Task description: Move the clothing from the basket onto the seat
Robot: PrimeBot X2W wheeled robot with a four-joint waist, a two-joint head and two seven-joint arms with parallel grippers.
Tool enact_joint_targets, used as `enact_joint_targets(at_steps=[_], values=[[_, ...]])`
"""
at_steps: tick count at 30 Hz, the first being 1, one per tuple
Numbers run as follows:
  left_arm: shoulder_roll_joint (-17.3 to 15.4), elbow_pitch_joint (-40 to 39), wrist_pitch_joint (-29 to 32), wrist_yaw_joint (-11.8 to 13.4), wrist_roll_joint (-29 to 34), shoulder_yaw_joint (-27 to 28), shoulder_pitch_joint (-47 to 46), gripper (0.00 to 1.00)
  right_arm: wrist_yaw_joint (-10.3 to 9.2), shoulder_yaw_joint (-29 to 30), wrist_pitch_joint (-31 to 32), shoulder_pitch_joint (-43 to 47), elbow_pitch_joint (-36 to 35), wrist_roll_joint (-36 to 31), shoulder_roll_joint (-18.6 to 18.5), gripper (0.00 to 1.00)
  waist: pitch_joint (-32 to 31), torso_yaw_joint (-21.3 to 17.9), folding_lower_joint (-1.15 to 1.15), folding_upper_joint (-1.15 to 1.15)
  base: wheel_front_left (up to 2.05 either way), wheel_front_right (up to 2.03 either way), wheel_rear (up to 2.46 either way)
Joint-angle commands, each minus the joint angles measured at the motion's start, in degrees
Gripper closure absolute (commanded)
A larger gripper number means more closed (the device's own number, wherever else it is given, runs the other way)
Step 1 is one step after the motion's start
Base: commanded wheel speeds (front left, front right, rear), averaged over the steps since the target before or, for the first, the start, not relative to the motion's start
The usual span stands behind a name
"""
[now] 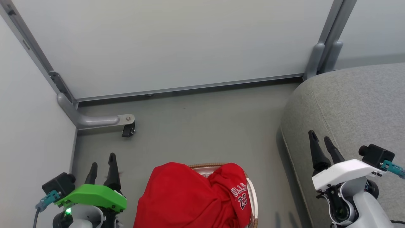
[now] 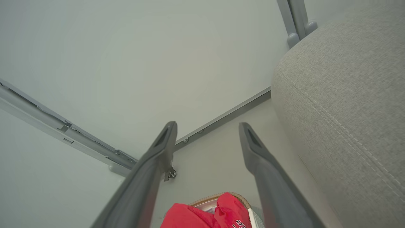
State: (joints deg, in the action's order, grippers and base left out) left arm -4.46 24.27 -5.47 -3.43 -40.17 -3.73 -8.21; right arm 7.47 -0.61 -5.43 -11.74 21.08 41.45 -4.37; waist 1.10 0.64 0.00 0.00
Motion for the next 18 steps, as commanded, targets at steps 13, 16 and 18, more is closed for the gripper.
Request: enact_joint_targets(at_steps=[13, 16, 18], values=[[-0.8, 1.9, -2.6, 1.3, 9.8, -2.6, -3.5, 0.00, 0.02, -1.8, -2.7, -4.6, 2.4, -11.0, -0.9, 0.00, -0.1, 0.3, 0.00, 0.00, 0.00, 0.00, 0.00], [-0.9, 2.5, -3.1, 1.5, 11.7, -3.0, -3.7, 0.00, 0.02, -2.4, -3.1, -5.1, 3.2, -12.9, -1.1, 0.00, -0.3, 0.4, 0.00, 0.00, 0.00, 0.00, 0.00], [-1.0, 2.9, -3.4, 1.6, 12.8, -3.3, -3.8, 0.00, 0.02, -2.6, -3.5, -5.2, 3.7, -14.3, -1.1, 0.00, -0.4, 0.5, 0.00, 0.00, 0.00, 0.00, 0.00]])
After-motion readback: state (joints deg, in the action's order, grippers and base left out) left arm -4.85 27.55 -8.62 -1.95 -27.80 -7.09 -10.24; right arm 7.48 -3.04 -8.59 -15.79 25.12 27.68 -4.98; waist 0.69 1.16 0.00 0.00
